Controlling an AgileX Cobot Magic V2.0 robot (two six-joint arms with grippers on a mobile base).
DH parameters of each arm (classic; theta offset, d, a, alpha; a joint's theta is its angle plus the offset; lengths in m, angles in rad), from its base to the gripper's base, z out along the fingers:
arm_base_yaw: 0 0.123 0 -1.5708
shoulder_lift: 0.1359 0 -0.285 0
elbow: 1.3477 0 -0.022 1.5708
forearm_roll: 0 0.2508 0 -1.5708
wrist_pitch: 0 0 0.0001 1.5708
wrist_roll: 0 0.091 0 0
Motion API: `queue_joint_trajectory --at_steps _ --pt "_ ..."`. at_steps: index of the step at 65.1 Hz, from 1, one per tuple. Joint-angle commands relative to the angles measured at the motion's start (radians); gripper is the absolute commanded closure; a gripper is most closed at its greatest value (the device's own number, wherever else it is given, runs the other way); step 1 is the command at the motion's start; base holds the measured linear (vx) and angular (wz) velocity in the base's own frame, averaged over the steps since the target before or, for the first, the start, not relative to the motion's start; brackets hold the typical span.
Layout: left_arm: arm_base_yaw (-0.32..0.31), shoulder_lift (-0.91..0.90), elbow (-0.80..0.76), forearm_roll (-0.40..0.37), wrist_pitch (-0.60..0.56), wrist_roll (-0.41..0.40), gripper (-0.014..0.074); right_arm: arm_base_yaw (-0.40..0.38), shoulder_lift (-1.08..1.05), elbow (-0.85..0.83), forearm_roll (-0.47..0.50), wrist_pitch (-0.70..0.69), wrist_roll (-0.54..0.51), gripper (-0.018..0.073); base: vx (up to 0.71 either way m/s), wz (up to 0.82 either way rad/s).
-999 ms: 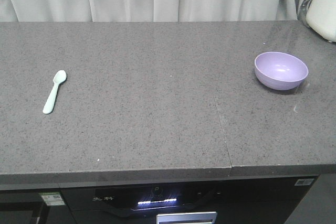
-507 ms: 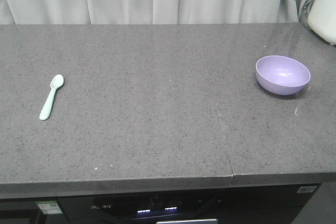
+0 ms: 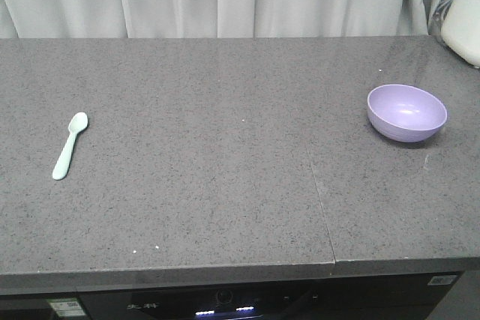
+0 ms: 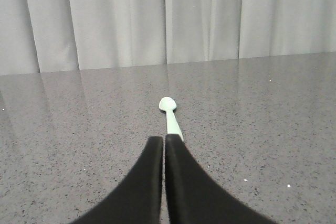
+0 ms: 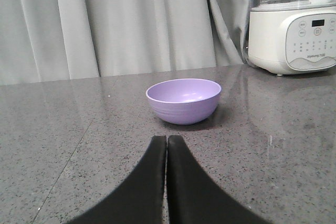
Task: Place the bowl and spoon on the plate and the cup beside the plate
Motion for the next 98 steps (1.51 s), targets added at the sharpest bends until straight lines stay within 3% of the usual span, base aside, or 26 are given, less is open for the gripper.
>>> queue_joint_trajectory --at_steps 1,98 --pt "0.002 -0.017 0.031 -0.001 -0.068 -0.008 0.0602 -0.006 -0.014 0.013 -0.01 -0.073 -0.006 0.0561 0.03 0.0" --pt "0.002 -0.017 0.031 -0.001 -0.068 -0.008 0.0602 -0.006 -0.014 0.013 -0.01 -0.073 -0.006 0.0561 0.02 0.0"
